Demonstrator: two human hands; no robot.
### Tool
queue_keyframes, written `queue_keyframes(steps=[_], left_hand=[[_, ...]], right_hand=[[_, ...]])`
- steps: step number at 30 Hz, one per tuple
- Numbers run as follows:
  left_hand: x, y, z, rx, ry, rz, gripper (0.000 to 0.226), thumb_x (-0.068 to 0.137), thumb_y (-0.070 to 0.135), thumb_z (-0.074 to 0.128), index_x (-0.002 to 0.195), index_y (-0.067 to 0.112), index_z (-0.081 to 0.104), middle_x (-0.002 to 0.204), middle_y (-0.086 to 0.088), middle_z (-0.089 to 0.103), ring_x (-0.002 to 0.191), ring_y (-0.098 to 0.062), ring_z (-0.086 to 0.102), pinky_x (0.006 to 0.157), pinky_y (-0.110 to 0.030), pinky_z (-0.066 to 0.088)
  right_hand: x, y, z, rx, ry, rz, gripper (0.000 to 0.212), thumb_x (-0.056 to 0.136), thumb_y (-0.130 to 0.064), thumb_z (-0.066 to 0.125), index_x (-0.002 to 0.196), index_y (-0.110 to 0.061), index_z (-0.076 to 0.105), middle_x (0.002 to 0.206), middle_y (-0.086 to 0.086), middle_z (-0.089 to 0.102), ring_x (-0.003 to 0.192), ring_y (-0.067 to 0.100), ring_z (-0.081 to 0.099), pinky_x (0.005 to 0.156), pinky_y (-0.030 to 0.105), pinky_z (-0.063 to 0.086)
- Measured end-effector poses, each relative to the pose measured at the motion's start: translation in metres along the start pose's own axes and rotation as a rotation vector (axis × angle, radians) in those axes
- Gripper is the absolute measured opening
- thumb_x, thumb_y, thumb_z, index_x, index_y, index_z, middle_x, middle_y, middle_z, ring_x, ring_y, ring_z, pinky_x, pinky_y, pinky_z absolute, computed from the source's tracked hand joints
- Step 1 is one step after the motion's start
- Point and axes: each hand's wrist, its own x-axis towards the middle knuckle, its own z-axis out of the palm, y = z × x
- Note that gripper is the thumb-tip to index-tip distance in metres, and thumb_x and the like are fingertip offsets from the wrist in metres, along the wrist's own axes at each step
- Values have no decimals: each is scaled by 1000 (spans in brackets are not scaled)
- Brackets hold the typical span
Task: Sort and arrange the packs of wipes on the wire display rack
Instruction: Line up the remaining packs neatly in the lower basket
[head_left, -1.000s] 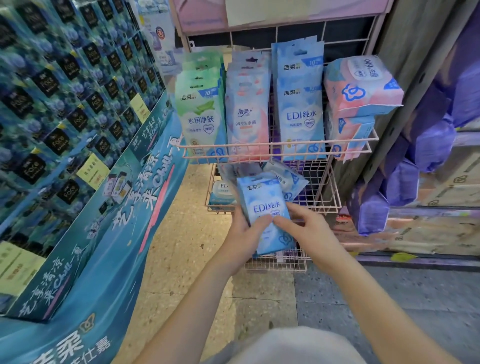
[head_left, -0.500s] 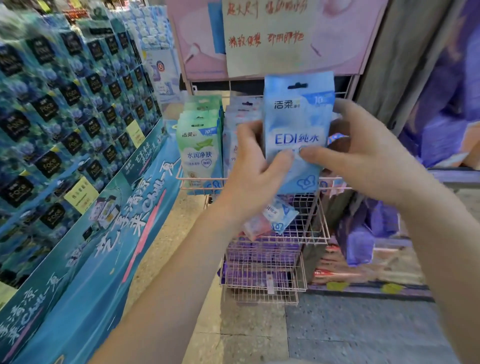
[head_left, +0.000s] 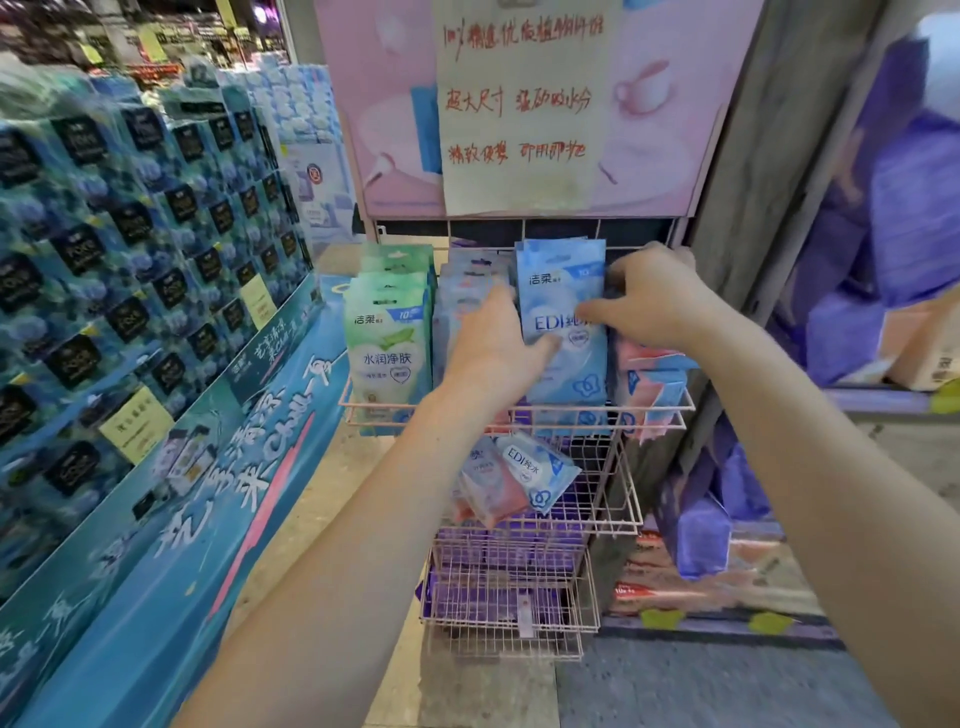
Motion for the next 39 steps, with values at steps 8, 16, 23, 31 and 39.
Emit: queue_keyframes(steps=[8, 16, 23, 31, 39], left_hand=[[9, -8, 2, 439, 32, 54, 57, 80, 68, 71, 103, 16, 69, 115, -12, 64, 116, -33, 57, 95, -46, 51], [-51, -14, 3, 26, 458, 202, 26, 96, 41, 65, 98, 16, 57, 90, 2, 60, 85, -26, 59, 74, -39, 45], [-117, -140, 54, 164, 186, -155, 20, 97, 35, 54, 88, 16, 55, 80, -8, 68, 82, -38, 66, 66, -40, 41], [-89, -164, 77, 35, 47, -453, 64, 94, 21, 70, 143, -4, 38, 136, -24, 45, 126, -42, 49, 102, -45, 43], [-76, -165, 69, -303, 50, -670, 28, 91, 32, 71, 107, 11, 61, 99, -6, 71, 80, -19, 65, 72, -32, 49]], right_hand=[[-20, -16, 17, -180, 124, 119, 60, 83, -41, 72, 133, -13, 55, 145, 19, 38, 130, 41, 33, 104, 47, 27], [-109, -57, 73, 510, 723, -337, 13, 78, 0, 55, 87, -3, 64, 89, 10, 63, 84, 25, 56, 77, 35, 41], [-138, -52, 210, 642, 131, 24, 16, 79, -15, 58, 91, -13, 68, 87, 3, 67, 81, 21, 63, 76, 35, 52], [-108, -52, 259, 642, -239, 325, 27, 86, -23, 57, 112, -18, 62, 94, 6, 71, 87, 31, 67, 76, 34, 55], [-100, -43, 244, 1022, -396, 410, 21, 84, -23, 73, 101, -11, 73, 99, 9, 77, 98, 26, 73, 96, 44, 56]])
